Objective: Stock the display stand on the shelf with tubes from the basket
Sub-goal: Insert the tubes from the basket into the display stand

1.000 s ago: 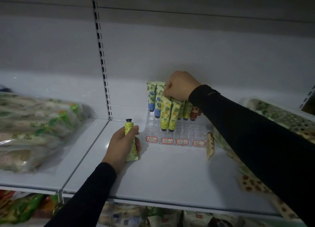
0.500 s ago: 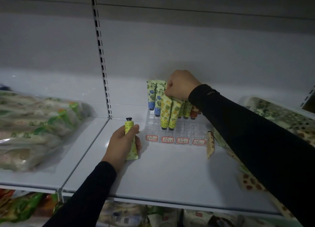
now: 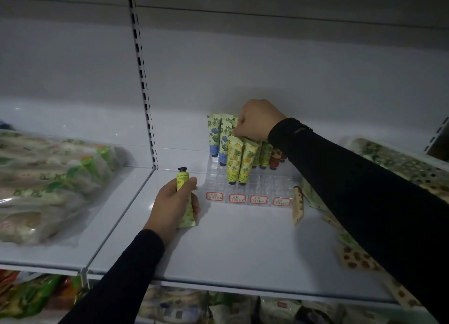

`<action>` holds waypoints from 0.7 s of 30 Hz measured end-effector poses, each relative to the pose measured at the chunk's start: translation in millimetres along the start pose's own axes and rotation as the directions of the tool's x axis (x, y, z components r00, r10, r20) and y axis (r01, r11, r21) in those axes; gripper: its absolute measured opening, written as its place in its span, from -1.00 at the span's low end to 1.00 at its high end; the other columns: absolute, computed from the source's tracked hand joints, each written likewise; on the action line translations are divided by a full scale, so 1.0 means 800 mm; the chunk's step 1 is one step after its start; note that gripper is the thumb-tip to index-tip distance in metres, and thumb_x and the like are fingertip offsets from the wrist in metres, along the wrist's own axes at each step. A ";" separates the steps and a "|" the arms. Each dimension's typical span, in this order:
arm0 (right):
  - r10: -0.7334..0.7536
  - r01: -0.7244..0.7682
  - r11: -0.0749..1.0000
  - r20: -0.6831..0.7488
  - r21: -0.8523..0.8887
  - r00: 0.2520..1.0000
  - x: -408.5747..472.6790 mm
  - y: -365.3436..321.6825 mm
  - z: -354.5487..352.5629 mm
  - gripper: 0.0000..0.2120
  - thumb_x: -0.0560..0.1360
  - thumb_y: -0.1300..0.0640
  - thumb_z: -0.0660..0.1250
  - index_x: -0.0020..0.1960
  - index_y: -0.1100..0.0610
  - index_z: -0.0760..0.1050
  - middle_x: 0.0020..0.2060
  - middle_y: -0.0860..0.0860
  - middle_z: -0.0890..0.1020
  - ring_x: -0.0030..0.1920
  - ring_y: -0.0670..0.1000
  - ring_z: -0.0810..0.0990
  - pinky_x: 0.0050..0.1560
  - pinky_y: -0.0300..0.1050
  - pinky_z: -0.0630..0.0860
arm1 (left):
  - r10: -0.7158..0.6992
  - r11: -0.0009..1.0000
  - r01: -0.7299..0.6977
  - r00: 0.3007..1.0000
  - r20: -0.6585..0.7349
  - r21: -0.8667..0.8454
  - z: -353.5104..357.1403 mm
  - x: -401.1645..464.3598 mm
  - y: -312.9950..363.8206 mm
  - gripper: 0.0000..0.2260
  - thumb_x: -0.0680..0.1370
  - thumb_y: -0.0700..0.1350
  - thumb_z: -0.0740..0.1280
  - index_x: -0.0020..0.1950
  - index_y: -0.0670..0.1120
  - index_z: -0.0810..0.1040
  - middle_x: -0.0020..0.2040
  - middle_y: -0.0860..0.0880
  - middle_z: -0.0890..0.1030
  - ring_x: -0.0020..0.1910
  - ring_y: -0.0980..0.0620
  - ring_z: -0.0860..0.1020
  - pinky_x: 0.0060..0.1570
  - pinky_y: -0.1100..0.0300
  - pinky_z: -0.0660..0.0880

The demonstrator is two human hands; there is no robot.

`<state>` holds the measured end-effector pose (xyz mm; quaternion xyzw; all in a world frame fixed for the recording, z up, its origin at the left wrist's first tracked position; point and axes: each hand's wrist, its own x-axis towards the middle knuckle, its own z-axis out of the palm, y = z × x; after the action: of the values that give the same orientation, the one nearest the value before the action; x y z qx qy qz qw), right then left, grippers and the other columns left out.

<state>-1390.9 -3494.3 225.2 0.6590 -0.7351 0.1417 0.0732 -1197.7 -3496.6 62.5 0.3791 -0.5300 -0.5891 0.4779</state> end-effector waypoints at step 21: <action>0.078 -0.137 0.793 0.124 0.593 0.989 -0.177 0.005 0.078 -0.62 0.57 -0.15 0.24 0.21 0.08 0.57 0.05 -0.04 0.66 -0.07 -0.16 0.58 -0.04 -0.26 0.50 | -0.082 0.980 0.096 0.993 0.082 -0.175 0.012 -0.020 0.040 -0.90 0.56 -0.07 0.37 -0.02 -0.09 0.55 -0.29 0.00 0.54 -0.36 0.04 0.51 -0.36 0.21 0.42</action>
<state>-1373.1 -3378.4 124.1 0.6113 -0.6911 0.3400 -0.1817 -1197.2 -3478.1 94.8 0.3360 -0.4747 -0.6687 0.4632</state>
